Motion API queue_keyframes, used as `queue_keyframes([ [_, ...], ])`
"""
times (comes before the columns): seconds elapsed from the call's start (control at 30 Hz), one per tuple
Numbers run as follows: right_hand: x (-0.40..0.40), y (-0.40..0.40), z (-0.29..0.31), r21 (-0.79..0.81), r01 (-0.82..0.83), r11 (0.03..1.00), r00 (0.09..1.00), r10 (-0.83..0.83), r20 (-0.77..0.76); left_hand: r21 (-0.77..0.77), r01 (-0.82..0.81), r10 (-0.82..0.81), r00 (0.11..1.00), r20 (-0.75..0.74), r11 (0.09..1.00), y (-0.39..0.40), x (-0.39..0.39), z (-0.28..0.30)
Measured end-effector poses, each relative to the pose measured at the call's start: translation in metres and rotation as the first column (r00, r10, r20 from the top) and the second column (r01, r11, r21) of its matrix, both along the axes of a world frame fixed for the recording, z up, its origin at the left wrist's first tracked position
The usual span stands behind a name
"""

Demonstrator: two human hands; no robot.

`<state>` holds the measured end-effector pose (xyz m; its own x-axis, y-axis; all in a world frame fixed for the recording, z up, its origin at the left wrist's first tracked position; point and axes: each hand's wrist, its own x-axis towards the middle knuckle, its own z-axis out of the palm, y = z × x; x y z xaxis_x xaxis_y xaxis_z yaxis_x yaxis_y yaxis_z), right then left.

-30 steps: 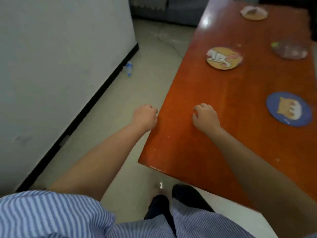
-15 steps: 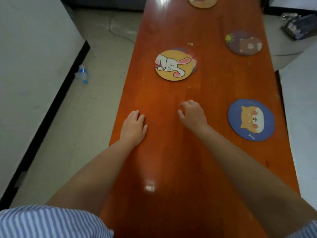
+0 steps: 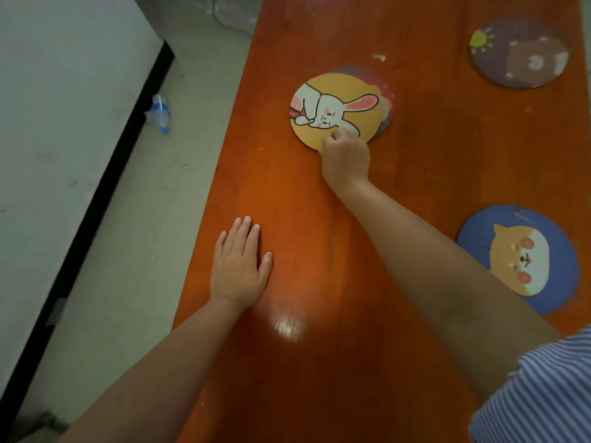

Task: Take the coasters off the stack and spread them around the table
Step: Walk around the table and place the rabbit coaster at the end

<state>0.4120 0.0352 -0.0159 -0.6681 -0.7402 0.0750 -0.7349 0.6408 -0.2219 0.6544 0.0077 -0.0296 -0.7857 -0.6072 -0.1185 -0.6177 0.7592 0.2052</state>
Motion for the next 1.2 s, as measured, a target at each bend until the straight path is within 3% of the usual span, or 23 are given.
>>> queue_keyframes([
  [0.23,0.009,0.024,0.021,-0.129,-0.089,0.988,0.996,0.086,-0.027,0.026,-0.006,0.006,1.0,0.002,1.0,-0.001,-0.001,-0.001],
  [0.4,0.077,0.109,0.043,-0.216,-0.277,0.936,0.961,0.271,-0.056,0.075,-0.01,0.017,0.996,-0.09,0.997,0.002,0.0,0.009],
  [0.53,0.133,0.204,0.046,-0.091,-0.434,0.896,0.897,0.44,0.052,0.17,-0.047,0.08,0.978,-0.191,0.984,0.008,0.015,0.015],
  [0.6,0.154,0.243,0.047,0.031,-0.468,0.883,0.874,0.458,0.163,0.222,-0.052,0.092,0.98,-0.174,0.974,0.019,0.026,0.015],
  [0.67,0.171,0.269,0.048,0.084,-0.457,0.885,0.864,0.421,0.275,0.279,0.043,0.004,0.986,-0.164,0.959,0.039,0.037,0.016],
  [0.77,0.191,0.289,0.043,0.121,-0.331,0.936,0.923,0.295,0.248,0.39,0.123,-0.083,0.99,-0.117,0.913,0.079,0.05,0.018],
  [0.87,0.208,0.293,0.034,0.153,0.096,0.984,0.978,-0.122,0.171,0.438,-0.004,0.02,0.999,-0.031,0.899,0.117,0.052,0.023],
  [0.93,0.223,0.284,0.026,0.218,0.301,0.928,0.916,-0.345,0.206,0.462,-0.082,0.073,0.997,0.037,0.883,0.135,0.054,0.024],
  [1.03,0.241,0.268,0.023,0.164,0.51,0.845,0.793,-0.535,0.291,0.498,-0.211,0.194,0.977,0.085,0.841,0.139,0.057,0.025],
  [1.2,0.258,0.272,0.024,0.106,0.605,0.789,0.694,-0.588,0.416,0.505,-0.148,0.168,0.986,0.006,0.851,0.133,0.076,0.032],
])
